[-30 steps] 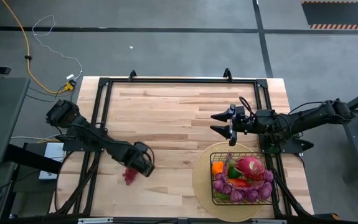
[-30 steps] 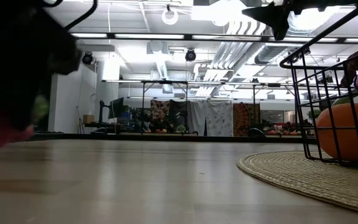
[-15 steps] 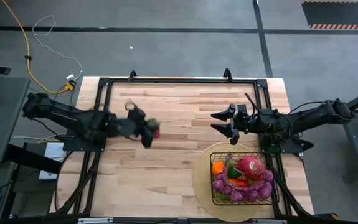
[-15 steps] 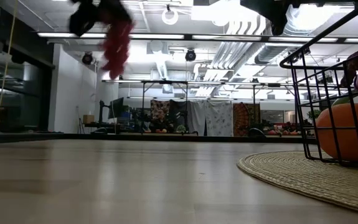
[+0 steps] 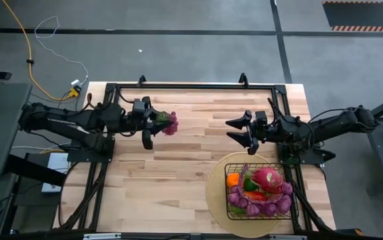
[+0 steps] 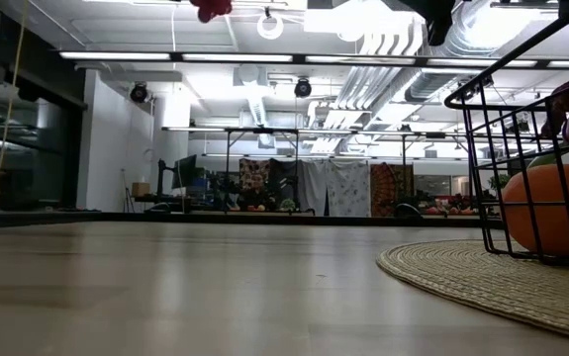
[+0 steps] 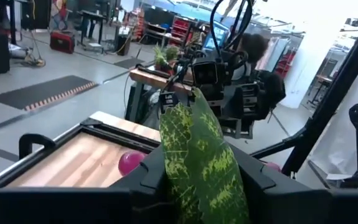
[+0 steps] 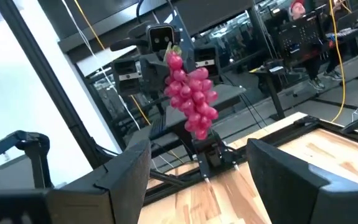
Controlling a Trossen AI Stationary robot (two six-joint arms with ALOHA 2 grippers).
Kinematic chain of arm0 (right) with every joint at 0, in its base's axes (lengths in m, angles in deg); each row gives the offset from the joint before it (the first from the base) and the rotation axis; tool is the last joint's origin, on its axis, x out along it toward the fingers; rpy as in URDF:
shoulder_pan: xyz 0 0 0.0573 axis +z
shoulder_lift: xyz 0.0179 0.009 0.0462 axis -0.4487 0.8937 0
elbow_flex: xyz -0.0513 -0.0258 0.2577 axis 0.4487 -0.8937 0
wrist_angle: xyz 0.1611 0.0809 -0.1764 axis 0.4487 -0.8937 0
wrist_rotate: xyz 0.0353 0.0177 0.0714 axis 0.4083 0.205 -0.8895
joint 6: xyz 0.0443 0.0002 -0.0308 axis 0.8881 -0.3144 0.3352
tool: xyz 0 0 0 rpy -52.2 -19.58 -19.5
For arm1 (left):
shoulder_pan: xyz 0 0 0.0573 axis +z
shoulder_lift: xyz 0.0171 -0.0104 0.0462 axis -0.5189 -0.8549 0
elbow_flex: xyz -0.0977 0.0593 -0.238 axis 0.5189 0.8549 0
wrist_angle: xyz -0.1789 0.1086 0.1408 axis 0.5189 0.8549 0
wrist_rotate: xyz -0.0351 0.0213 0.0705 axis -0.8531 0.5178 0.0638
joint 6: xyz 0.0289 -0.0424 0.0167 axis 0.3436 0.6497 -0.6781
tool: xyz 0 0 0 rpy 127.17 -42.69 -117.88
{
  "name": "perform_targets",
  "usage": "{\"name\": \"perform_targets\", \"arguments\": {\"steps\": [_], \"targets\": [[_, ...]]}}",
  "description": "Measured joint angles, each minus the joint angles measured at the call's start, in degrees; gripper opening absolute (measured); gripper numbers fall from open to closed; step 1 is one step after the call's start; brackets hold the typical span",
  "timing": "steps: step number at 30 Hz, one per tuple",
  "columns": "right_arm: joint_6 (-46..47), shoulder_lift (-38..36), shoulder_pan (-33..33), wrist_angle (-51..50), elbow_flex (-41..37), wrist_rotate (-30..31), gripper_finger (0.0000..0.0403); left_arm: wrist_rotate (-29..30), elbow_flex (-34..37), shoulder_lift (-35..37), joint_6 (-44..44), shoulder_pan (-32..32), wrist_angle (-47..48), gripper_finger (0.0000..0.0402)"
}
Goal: Build produce basket
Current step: Put the grapes into the wire basket
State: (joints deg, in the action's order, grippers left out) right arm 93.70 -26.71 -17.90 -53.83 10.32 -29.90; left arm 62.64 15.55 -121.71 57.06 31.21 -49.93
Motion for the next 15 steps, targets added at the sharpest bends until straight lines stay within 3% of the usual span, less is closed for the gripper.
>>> {"name": "perform_targets", "arguments": {"steps": [5,15], "targets": [[-1.0,1.9,0.0,-5.5,3.6,0.3,0.0255,-1.8,0.0,-1.2,-0.1,0.1,-0.5,0.0097],[-6.0,16.4,0.0,-19.1,19.8,-2.2,0.0255,-4.7,0.1,-7.7,-0.1,0.1,-6.5,0.0097]]}}
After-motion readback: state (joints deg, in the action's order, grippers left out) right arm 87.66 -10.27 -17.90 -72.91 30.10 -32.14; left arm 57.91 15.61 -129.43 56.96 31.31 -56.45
